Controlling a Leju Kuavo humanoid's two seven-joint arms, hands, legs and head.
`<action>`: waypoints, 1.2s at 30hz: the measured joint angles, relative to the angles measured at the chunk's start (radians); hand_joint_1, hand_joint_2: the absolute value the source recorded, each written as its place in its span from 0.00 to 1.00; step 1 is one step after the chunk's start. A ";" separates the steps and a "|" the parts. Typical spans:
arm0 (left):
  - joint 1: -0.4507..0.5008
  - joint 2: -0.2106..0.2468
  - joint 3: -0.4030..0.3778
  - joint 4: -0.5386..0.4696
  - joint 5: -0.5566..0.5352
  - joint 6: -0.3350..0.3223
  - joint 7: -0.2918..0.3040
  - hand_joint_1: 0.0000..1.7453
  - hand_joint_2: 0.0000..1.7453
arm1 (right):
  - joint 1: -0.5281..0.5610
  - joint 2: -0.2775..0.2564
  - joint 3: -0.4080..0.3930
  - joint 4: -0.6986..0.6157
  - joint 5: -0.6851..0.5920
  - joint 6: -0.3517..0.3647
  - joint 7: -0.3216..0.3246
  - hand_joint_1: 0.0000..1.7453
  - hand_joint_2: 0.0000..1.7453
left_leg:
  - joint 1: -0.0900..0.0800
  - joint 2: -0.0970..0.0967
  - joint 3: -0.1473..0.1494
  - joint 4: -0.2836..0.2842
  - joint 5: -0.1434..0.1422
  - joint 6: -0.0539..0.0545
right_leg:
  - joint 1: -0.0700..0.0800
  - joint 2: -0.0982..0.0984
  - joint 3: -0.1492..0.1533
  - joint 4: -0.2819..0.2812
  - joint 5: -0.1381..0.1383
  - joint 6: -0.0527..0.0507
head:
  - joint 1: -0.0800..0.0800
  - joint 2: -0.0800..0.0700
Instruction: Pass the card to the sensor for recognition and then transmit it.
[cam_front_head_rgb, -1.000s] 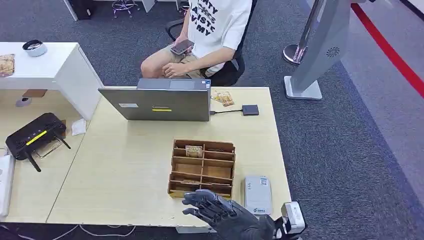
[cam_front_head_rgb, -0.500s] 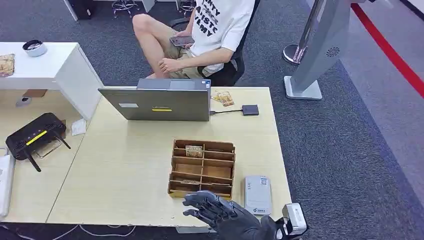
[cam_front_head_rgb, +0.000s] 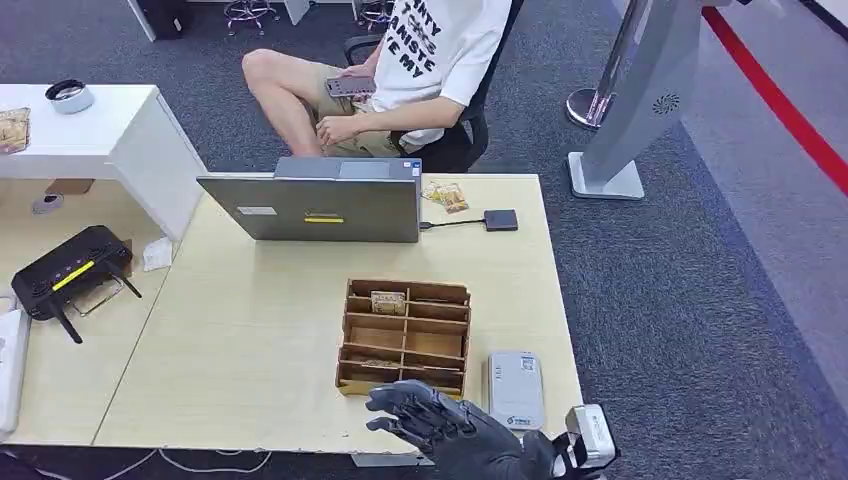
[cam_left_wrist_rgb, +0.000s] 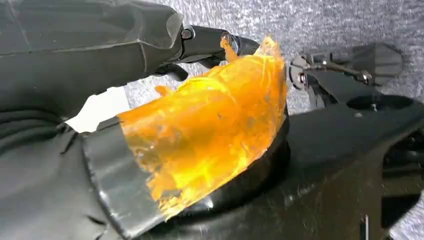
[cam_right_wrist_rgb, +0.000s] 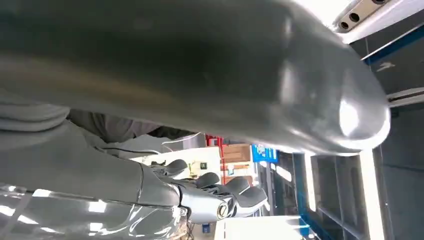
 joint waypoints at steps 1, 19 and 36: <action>-0.001 -0.001 0.003 0.000 0.002 -0.004 0.000 0.00 0.00 | 0.000 0.000 0.000 0.000 -0.001 0.000 0.000 0.00 0.00 | 0.000 0.000 0.000 0.000 0.000 0.000 | 0.000 0.000 0.000 0.000 0.000 0.000 | 0.000 0.000; 0.001 -0.004 0.031 0.000 0.022 -0.067 -0.021 1.00 0.00 | -0.007 -0.003 0.002 0.000 0.008 0.000 -0.015 0.00 0.00 | 0.000 0.000 0.000 0.000 0.000 0.000 | 0.000 0.000 0.000 0.000 0.000 0.000 | 0.000 0.000; 0.005 0.005 0.032 -0.001 0.025 -0.083 -0.039 0.93 0.00 | -0.026 -0.003 0.010 -0.001 -0.005 -0.016 0.000 0.00 0.00 | -0.001 -0.001 0.000 0.000 0.000 0.000 | -0.002 0.000 0.000 0.000 0.000 0.000 | 0.000 0.000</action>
